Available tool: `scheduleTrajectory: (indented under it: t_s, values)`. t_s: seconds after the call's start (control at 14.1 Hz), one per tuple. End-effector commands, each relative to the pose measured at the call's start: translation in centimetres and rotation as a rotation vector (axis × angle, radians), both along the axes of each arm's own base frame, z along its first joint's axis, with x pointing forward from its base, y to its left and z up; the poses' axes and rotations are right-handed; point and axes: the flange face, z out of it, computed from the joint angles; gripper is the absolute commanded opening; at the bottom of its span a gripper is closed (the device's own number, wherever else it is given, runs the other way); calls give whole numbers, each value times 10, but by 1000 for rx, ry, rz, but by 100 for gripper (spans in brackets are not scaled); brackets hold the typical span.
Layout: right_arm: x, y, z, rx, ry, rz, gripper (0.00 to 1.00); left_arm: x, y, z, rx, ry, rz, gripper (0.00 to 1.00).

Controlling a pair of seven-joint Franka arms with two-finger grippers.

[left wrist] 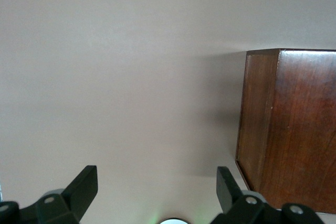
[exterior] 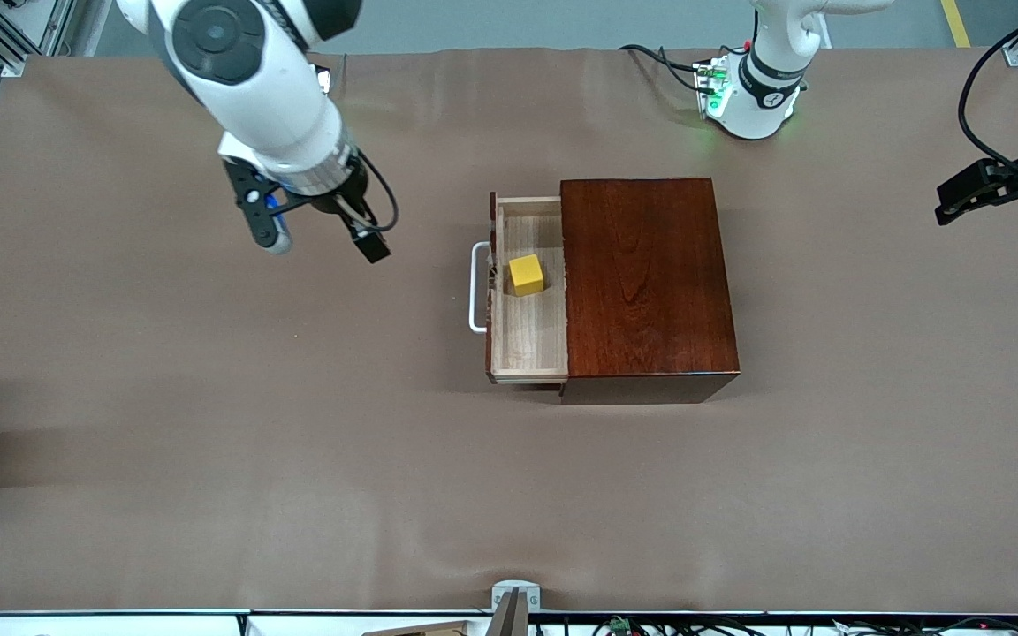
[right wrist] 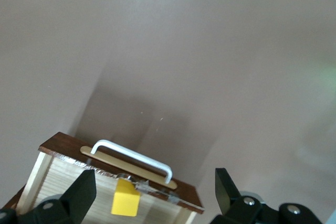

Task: Open drawer, take yellow block, close drawer
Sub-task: 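Lower the right gripper into the open drawer over the yellow cube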

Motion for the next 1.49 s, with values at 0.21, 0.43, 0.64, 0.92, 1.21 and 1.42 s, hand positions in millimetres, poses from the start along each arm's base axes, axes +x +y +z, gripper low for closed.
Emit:
scheduleTrajectory:
  t_s: [0.21,0.43,0.64,0.92,1.21,1.42]
  values:
    - [-2,39,-27,5,1,-97,100,-2,-5,6,-16,-20,-31,100]
    - [-3,73,-66,2,-2,-174,100,-1,-6,4,-14,-17,-33,100]
    - [-1,95,-87,25,-26,-236,100,-2,-10,4,-15,-18,-40,100]
    - [-5,127,-118,56,-50,-315,100,-4,-27,5,-15,-18,-60,100]
    - [-18,153,-148,42,-49,-319,100,-4,-28,6,-15,-22,-59,100]
    - [-19,160,-167,38,-47,-327,100,-3,-30,6,-15,-28,-64,100]
